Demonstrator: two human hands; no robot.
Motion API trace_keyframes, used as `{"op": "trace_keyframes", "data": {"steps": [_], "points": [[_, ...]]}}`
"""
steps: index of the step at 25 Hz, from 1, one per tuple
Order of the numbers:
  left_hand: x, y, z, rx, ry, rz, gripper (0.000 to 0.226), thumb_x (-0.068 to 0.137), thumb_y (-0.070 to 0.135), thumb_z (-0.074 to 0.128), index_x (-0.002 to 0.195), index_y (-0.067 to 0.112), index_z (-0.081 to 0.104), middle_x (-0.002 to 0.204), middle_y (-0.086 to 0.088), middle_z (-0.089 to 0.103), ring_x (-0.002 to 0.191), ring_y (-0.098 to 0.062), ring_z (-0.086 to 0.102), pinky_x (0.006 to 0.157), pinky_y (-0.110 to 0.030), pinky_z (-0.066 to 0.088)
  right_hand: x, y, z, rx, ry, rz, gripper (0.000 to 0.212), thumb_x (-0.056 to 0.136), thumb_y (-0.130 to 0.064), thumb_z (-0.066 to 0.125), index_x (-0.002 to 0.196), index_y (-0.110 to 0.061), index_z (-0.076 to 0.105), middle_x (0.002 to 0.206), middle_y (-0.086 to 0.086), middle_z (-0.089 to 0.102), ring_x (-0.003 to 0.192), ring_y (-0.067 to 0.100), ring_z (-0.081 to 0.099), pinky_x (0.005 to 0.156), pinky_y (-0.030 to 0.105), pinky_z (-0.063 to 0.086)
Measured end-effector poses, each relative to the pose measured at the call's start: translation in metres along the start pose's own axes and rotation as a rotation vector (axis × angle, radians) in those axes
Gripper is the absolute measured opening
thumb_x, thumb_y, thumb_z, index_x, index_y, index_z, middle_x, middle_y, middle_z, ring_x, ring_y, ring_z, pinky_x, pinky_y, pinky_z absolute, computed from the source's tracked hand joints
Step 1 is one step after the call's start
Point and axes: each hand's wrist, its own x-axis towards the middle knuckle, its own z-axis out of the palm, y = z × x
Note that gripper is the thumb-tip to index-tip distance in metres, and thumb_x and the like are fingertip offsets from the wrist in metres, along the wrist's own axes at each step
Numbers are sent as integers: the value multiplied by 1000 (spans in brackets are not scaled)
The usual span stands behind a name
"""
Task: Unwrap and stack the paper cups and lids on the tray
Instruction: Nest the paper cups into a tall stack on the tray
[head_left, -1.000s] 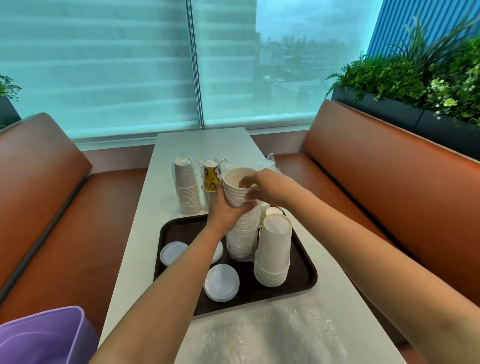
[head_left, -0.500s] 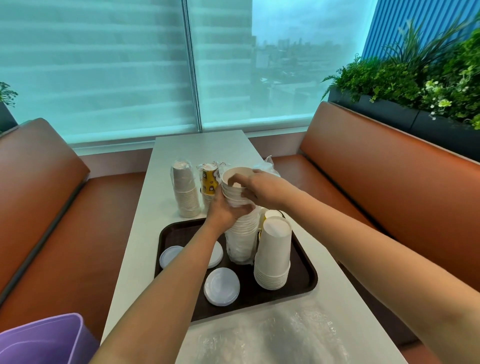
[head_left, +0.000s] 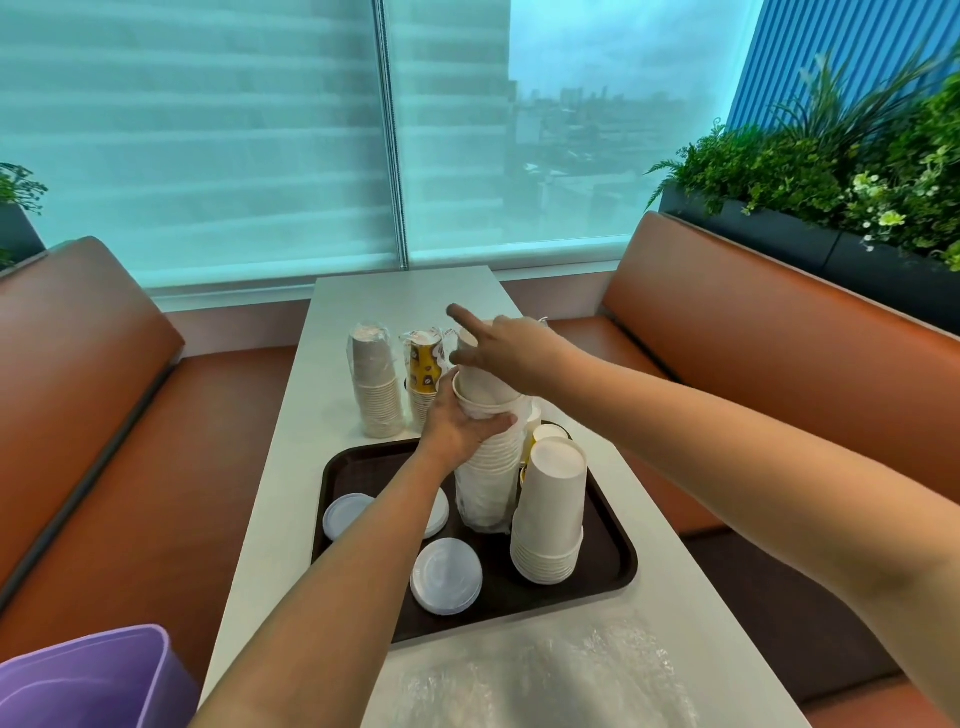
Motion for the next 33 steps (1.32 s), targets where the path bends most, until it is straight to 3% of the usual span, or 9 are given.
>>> {"op": "trace_keyframes", "data": {"steps": [2, 5, 9, 11, 13, 16, 21, 29, 33], "points": [[1, -1, 0, 16, -3, 3, 92, 71, 29, 81, 143, 18, 25, 140, -5, 41, 129, -24, 40, 100, -30, 37, -2, 7, -5, -31, 34, -15, 64, 91, 0, 53, 144, -27, 31, 159, 4, -9, 105, 31, 56, 65, 30, 39], [1, -3, 0, 22, 4, 8, 91, 69, 29, 82, 141, 19, 27, 135, -3, 44, 122, -21, 43, 90, -26, 35, -11, 25, -9, -37, 57, 0, 69, 88, 3, 54, 146, -21, 25, 158, 2, 7, 112, 32, 55, 70, 31, 39], [0, -5, 0, -27, 19, 15, 91, 67, 24, 84, 140, 18, 30, 130, 1, 47, 112, -12, 44, 88, -23, 36, -31, 57, 1, 160, 231, 105, 78, 77, 6, 63, 144, -14, 28, 149, 11, 21, 118, 35, 42, 88, 44, 46], [-1, -6, 1, -49, 23, 25, 89, 67, 22, 85, 138, 18, 31, 128, 1, 48, 114, -13, 46, 88, -22, 36, -49, 73, 15, 399, 365, 232, 83, 69, -3, 72, 142, -12, 33, 144, 13, 30, 116, 36, 40, 92, 48, 44], [-2, -5, 1, -34, 23, 35, 86, 68, 20, 84, 137, 19, 32, 122, 5, 46, 110, -11, 44, 87, -21, 35, -68, 69, 38, 746, 526, 422, 86, 63, -14, 82, 139, -15, 41, 138, 9, 41, 117, 31, 42, 97, 37, 40], [-3, -3, 0, -34, 31, 51, 81, 69, 18, 83, 135, 19, 36, 116, 7, 46, 105, -10, 45, 83, -19, 35, -86, 19, 86, 1425, 699, 614, 78, 49, -34, 85, 120, -32, 53, 114, -5, 59, 103, 16, 56, 88, 27, 46], [-2, -5, 0, -97, 20, 65, 83, 66, 14, 85, 134, 19, 37, 117, 4, 52, 105, -11, 50, 77, -11, 40, -99, -59, 148, 1708, 587, 685, 76, 43, -44, 81, 112, -33, 51, 106, -11, 60, 92, 3, 58, 74, 13, 46], [7, -17, 1, -36, 13, 86, 90, 65, 19, 85, 138, 19, 32, 125, 3, 45, 114, -11, 42, 91, -21, 35, -108, -103, 210, 1534, 182, 719, 92, 47, -59, 78, 129, -34, 44, 120, -7, 58, 112, 19, 53, 91, 42, 49], [6, -25, 11, -144, -9, -2, 90, 66, 15, 85, 140, 15, 33, 129, 2, 48, 116, -11, 45, 92, -21, 36, -102, -108, 221, 1544, 92, 694, 96, 50, -66, 72, 135, -38, 36, 130, -6, 53, 120, 21, 47, 97, 46, 46]]}}
